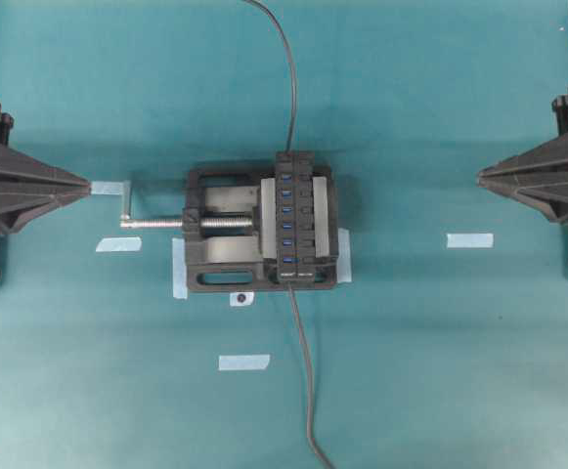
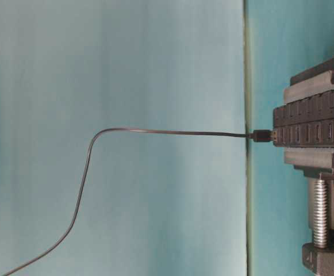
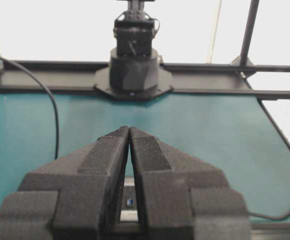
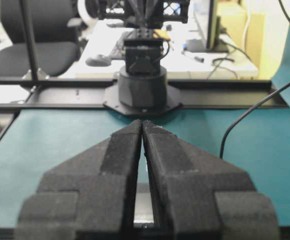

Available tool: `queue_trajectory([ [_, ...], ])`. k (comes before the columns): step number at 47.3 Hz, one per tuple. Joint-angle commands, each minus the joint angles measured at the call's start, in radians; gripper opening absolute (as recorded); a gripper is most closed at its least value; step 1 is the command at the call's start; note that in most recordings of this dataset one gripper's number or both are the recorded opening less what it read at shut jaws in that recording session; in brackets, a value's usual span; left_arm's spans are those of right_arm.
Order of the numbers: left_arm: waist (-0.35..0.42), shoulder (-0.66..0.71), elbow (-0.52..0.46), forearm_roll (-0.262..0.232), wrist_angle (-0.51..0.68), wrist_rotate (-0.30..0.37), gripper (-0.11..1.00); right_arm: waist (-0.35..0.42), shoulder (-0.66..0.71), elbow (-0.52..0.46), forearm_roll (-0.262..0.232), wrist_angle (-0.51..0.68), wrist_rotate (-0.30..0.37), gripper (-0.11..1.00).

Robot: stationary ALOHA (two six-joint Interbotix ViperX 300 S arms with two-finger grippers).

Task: Insert the USB into the second port from the front of the fixed hub.

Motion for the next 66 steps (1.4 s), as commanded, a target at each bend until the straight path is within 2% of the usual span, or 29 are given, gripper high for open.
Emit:
queue_trajectory([
  [1, 0.0, 0.005, 0.017, 0.008, -0.006, -0.011, 0.13, -0.005, 0.008, 0.008, 0.005, -0.008, 0.0, 0.16],
  [3, 0.0, 0.006, 0.02, 0.008, -0.006, -0.017, 0.12, -0.005, 0.006, 0.017, 0.02, -0.003, 0.009, 0.15],
  [8, -0.003, 0.009, 0.018, 0.008, -0.006, -0.021, 0.0, -0.005, 0.008, 0.032, 0.043, 0.018, 0.06, 0.04],
  [13, -0.003, 0.011, 0.025, 0.006, 0.015, -0.021, 0.0, -0.005, 0.008, 0.038, 0.041, 0.032, 0.106, 0.01],
  [22, -0.003, 0.018, 0.021, 0.006, 0.091, -0.032, 0.0, -0.008, 0.011, 0.035, 0.041, 0.084, 0.11, 0.01],
  [36, -0.003, 0.018, 0.012, 0.008, 0.143, -0.029, 0.0, -0.04, 0.044, 0.003, 0.041, 0.193, 0.11, 0.01],
  [52, -0.003, 0.043, -0.015, 0.008, 0.333, -0.031, 0.0, -0.095, 0.146, -0.046, 0.04, 0.313, 0.11, 0.01],
  [66, -0.003, 0.084, -0.011, 0.008, 0.36, -0.031, 0.0, -0.103, 0.229, -0.075, 0.015, 0.39, 0.109, 0.01],
])
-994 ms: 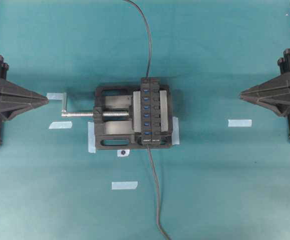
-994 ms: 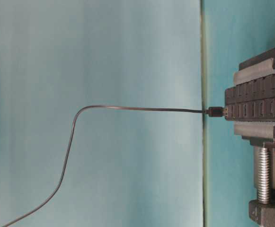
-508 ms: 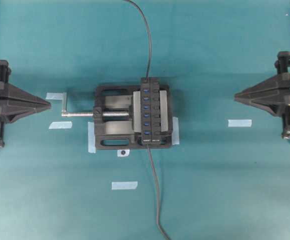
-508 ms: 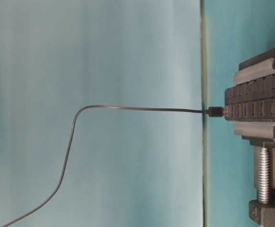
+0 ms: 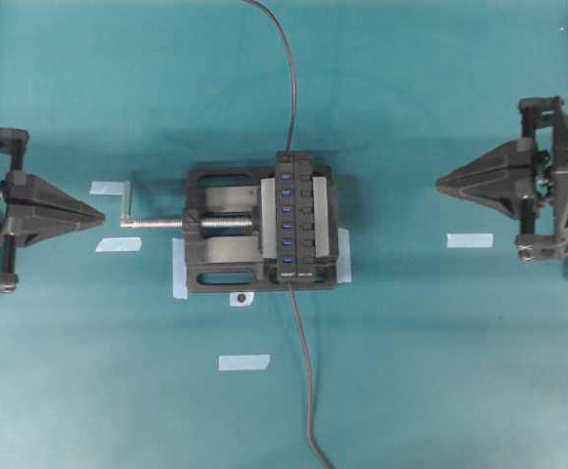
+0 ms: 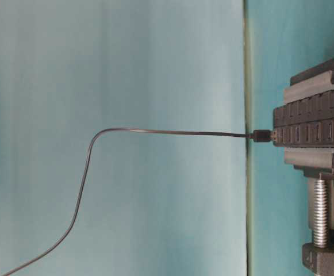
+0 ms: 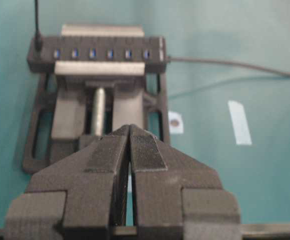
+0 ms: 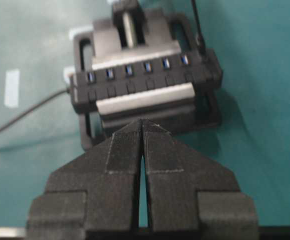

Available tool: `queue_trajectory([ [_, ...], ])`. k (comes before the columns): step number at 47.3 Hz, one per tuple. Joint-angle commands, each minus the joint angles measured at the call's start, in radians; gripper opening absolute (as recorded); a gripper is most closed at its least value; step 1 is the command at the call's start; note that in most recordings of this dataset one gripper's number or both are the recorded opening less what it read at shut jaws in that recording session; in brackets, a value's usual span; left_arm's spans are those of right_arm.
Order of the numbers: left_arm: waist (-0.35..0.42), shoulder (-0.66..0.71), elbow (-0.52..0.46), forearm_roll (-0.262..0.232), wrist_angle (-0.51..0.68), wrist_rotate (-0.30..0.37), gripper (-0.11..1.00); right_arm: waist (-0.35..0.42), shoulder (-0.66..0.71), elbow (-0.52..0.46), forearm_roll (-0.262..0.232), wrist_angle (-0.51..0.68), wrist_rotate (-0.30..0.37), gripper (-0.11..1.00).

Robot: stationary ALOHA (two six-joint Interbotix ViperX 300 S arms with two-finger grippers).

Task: Insert the USB into the second port from the front of the fixed hub.
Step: 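Move the right gripper over the hub toward the plugged black USB plug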

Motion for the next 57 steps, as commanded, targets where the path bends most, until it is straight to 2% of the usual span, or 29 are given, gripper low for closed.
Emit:
queue_trajectory([
  [1, -0.002, 0.015, -0.021, 0.0, 0.0, 0.0, 0.0, -0.006, 0.028, -0.037, -0.008, 0.02, 0.008, 0.01],
  [41, 0.002, 0.035, -0.011, 0.0, 0.0, 0.0, 0.0, -0.015, 0.295, -0.181, -0.023, 0.057, 0.005, 0.01],
  [57, 0.009, 0.035, -0.003, 0.0, 0.0, 0.0, 0.0, -0.057, 0.408, -0.262, -0.037, 0.055, 0.0, 0.01],
])
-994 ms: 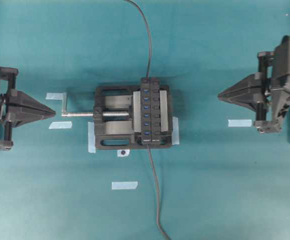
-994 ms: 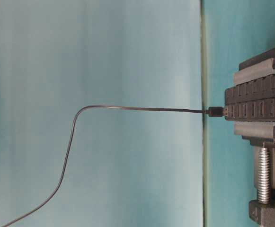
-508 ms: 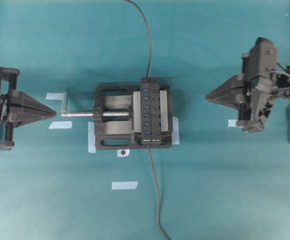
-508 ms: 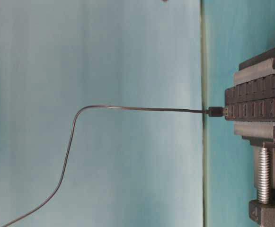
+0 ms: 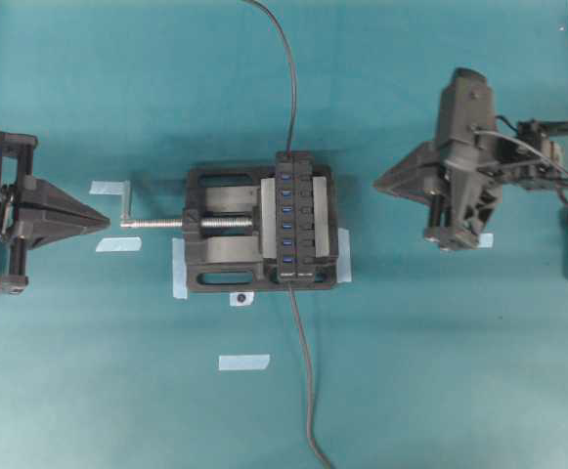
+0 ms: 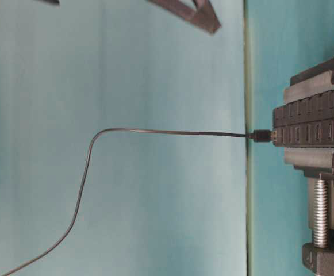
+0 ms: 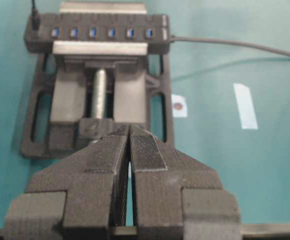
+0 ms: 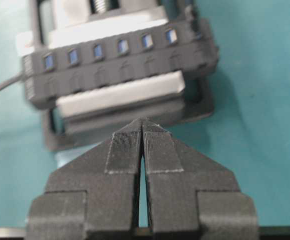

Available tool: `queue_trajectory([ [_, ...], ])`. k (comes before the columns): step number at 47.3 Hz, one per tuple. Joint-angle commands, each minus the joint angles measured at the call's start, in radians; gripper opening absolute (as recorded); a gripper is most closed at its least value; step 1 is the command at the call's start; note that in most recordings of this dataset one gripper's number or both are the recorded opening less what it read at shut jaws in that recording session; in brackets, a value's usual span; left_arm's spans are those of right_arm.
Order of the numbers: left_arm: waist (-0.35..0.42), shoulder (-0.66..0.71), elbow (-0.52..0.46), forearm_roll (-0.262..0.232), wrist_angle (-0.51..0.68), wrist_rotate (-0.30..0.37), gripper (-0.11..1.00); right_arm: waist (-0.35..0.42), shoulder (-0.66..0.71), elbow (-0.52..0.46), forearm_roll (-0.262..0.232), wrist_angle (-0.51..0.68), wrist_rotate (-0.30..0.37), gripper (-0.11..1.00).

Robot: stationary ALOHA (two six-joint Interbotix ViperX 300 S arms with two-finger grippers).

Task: Insert the USB into the second port from the front of the fixed hub.
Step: 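Move the right gripper over the hub toward the plugged black USB plug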

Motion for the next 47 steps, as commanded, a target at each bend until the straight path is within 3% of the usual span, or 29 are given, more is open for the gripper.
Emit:
queue_trajectory([
  [1, 0.003, 0.006, -0.012, 0.0, -0.003, 0.0, 0.0, -0.014, 0.021, -0.041, -0.005, -0.008, 0.0, 0.01],
  [7, 0.003, 0.006, -0.012, 0.0, 0.017, -0.002, 0.0, -0.023, 0.061, -0.071, -0.009, -0.006, -0.003, 0.01],
  [47, 0.003, 0.006, -0.012, 0.0, 0.026, -0.003, 0.0, -0.075, 0.264, -0.25, -0.192, 0.055, -0.003, 0.01],
])
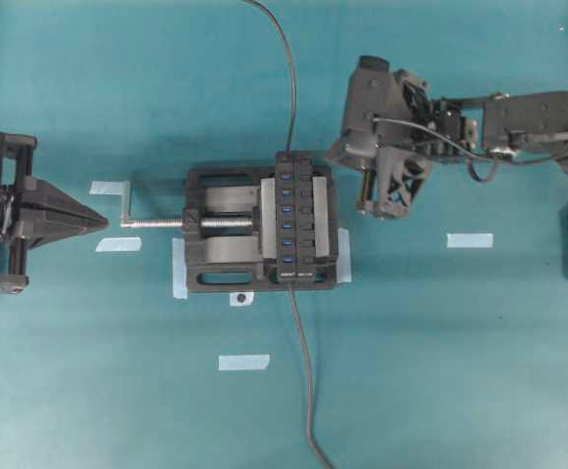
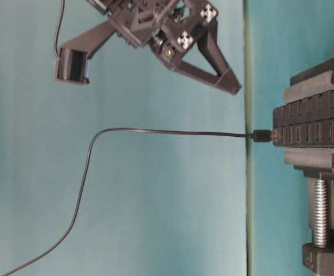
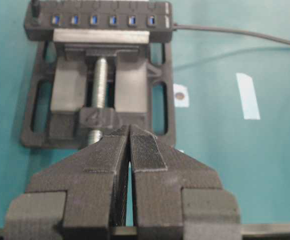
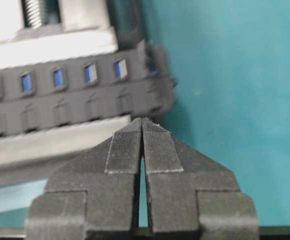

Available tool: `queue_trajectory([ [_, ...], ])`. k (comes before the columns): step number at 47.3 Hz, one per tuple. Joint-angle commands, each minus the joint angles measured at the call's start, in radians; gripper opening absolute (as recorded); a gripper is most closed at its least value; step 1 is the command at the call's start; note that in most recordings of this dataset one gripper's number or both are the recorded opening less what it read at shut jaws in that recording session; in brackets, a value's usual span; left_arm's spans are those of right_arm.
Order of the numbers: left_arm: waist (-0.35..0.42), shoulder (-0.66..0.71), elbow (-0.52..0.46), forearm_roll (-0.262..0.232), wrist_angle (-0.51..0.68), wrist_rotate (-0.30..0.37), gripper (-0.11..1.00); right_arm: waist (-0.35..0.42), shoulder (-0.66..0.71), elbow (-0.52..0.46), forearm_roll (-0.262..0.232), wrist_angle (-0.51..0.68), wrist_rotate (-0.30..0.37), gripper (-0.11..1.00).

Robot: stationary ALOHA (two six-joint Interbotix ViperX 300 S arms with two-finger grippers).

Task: Insert the USB into the second port from the front of the fixed hub.
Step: 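Move the right gripper over the hub toward the plugged black USB plug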

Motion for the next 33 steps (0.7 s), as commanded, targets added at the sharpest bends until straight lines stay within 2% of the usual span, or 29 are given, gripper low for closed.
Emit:
queue_trajectory([
  [1, 0.002, 0.006, -0.012, 0.002, -0.003, -0.002, 0.0, -0.008, 0.003, -0.035, -0.017, -0.002, -0.003, 0.01],
  [6, 0.002, 0.006, -0.012, 0.0, -0.005, -0.002, 0.0, -0.011, 0.025, -0.051, -0.035, -0.006, -0.003, 0.01],
  [33, 0.002, 0.003, -0.009, 0.0, -0.005, -0.002, 0.0, -0.011, 0.1, -0.101, -0.043, -0.026, -0.003, 0.01],
])
